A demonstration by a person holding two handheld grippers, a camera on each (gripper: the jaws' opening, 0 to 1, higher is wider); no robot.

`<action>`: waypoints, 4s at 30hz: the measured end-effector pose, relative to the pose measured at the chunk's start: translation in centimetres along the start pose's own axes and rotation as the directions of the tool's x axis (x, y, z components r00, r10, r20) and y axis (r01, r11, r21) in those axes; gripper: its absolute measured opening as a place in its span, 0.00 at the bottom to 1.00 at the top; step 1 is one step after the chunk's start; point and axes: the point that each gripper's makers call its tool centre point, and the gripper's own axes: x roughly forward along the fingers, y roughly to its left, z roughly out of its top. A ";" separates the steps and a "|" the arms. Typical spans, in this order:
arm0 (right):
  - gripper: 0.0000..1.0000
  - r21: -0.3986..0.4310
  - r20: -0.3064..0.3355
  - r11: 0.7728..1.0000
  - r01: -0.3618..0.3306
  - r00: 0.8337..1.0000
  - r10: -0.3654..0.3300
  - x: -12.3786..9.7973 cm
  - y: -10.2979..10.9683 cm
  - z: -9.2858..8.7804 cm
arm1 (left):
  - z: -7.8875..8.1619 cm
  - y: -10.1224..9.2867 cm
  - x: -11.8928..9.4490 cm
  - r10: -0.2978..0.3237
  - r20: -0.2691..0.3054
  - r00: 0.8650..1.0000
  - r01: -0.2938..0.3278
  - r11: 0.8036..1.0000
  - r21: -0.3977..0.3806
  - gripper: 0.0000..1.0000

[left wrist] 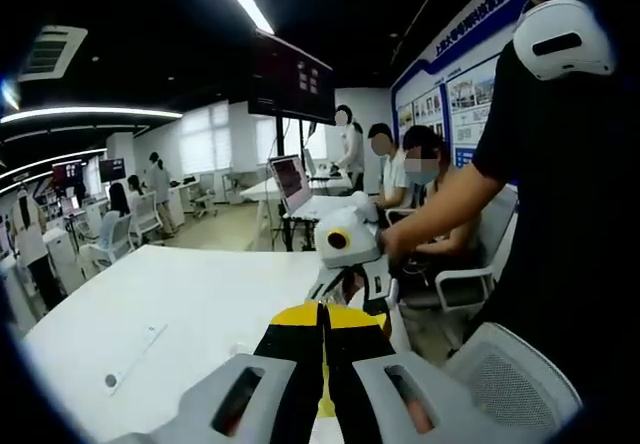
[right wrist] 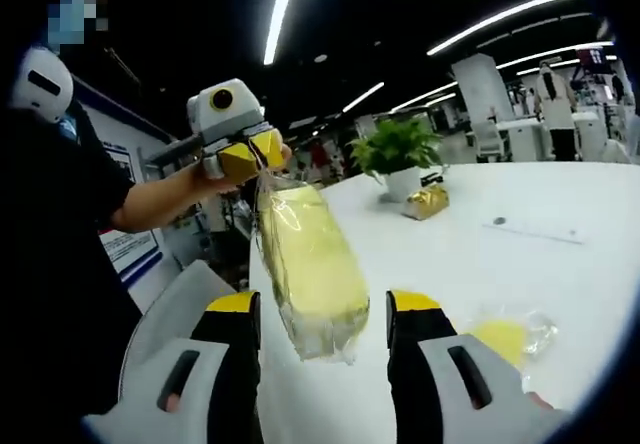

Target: Compare the silicone blocks by pressing each to a similar depth, holding the contact briefly, and releasing to observe deformation and rebound differences across the visible hardness samples.

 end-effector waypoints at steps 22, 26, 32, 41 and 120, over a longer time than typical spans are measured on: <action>0.32 -0.009 -0.077 0.998 -0.069 0.995 0.069 2.1 1.7 -2.5 | -1.9 -1.7 0.2 -0.072 -0.092 0.993 0.071 0.997 -0.012 0.00; 0.28 -0.023 -0.065 0.997 -0.076 0.995 0.074 2.5 1.9 -2.8 | -2.3 -1.5 0.0 -0.069 -0.092 0.993 0.066 0.997 -0.031 0.00; 0.22 -0.054 -0.040 0.996 -0.064 0.997 0.062 3.0 1.9 -2.7 | -2.8 -1.3 -0.7 -0.061 -0.086 0.994 0.056 0.997 -0.061 0.00; 0.14 -0.109 -0.035 0.993 -0.047 0.998 0.044 3.4 1.4 -1.6 | -2.4 -0.7 -1.2 -0.034 -0.063 0.997 0.030 0.997 -0.069 0.00; 0.63 -0.102 0.083 0.988 0.115 0.991 -0.107 2.7 0.0 -0.1 | -2.3 -0.4 -2.1 0.062 -0.029 0.998 -0.063 0.996 -0.057 0.00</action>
